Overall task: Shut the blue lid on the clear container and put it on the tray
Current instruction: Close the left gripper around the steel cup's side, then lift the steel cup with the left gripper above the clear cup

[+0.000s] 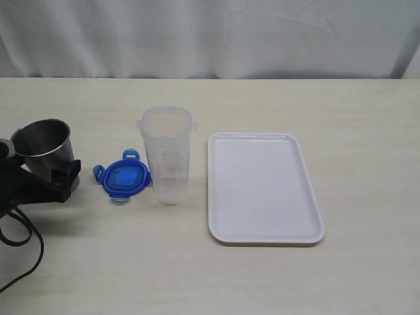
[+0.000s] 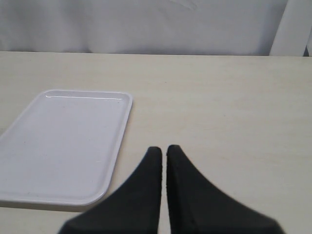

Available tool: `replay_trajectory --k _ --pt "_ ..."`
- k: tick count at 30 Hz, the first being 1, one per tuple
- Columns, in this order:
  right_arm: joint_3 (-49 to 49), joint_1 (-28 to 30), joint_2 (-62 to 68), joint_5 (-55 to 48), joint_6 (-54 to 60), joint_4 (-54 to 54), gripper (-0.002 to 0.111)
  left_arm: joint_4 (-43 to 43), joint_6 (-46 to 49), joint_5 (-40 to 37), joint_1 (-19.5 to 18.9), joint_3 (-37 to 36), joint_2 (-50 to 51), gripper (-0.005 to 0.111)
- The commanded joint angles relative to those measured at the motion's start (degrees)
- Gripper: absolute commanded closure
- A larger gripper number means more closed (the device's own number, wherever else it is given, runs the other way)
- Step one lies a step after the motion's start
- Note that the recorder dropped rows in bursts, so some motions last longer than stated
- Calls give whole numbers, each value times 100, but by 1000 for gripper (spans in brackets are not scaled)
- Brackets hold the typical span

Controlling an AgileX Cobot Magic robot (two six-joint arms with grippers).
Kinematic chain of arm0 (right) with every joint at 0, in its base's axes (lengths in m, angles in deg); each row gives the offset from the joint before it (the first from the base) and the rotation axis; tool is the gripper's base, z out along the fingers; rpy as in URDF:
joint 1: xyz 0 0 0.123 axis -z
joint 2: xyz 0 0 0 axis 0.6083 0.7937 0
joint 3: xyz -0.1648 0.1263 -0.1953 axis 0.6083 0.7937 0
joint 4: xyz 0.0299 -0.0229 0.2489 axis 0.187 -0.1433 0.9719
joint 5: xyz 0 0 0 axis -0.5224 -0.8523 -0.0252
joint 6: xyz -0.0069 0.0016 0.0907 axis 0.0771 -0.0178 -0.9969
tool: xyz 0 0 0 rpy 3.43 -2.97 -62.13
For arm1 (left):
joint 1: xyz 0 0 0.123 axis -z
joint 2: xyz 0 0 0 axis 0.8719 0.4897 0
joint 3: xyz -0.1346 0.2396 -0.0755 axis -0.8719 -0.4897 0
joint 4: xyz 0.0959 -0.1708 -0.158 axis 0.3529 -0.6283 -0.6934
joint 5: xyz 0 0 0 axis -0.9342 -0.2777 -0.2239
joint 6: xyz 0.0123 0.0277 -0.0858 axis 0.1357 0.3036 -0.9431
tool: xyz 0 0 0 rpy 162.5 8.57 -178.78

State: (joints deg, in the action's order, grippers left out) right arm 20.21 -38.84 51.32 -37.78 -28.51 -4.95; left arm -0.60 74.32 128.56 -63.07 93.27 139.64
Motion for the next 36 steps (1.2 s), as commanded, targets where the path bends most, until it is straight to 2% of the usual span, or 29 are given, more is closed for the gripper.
replay_trajectory --k 1,31,36 --pt "13 -11 -28 19 21 3 104 -11 -40 67 45 26 18 2" --pt "13 -11 -28 19 21 3 104 156 -40 67 45 82 18 2" --pt "13 -11 -28 19 21 3 104 440 -230 67 45 246 18 2"
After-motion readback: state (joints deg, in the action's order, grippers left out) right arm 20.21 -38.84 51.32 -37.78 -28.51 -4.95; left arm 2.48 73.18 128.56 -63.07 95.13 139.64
